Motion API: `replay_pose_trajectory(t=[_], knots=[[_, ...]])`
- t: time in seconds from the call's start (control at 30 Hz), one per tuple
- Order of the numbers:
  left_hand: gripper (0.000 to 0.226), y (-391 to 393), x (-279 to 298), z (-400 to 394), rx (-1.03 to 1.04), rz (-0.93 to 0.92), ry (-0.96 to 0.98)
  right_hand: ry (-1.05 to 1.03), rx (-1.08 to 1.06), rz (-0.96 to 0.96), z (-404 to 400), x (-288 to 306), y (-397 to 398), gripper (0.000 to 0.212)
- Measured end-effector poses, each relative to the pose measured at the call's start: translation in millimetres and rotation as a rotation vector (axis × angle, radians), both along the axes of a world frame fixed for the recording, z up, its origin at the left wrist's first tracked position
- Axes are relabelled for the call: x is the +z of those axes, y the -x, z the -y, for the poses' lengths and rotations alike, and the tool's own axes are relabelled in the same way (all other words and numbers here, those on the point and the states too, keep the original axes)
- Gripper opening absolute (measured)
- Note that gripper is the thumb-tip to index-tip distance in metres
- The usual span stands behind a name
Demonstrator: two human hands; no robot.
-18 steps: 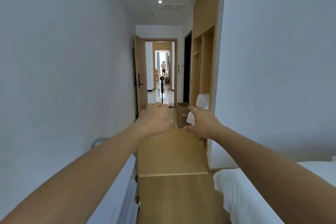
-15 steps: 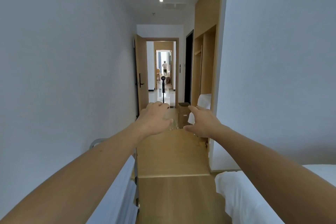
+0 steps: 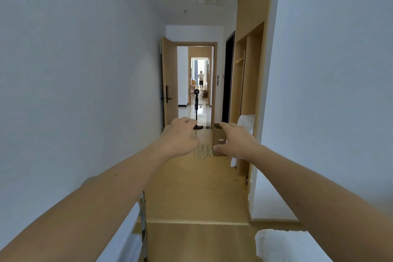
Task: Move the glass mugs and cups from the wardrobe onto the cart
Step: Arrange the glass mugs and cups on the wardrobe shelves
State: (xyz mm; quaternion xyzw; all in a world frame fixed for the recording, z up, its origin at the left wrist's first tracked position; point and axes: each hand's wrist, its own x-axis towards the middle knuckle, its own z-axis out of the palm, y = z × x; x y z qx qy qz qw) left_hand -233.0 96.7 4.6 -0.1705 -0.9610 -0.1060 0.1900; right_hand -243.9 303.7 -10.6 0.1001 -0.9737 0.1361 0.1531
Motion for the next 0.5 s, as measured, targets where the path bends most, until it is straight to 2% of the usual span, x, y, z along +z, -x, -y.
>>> replay_pose_trajectory(t=[0.17,0.5], knots=[[0.057,60,-7,-22,0.022,0.021,-0.017,0.008,0.022,0.037,-23,-5,66,0.079],[0.057,187,-24,-31,0.014,0.054,0.019,0.013,0.037,0.065,-30,-23,188,0.093]])
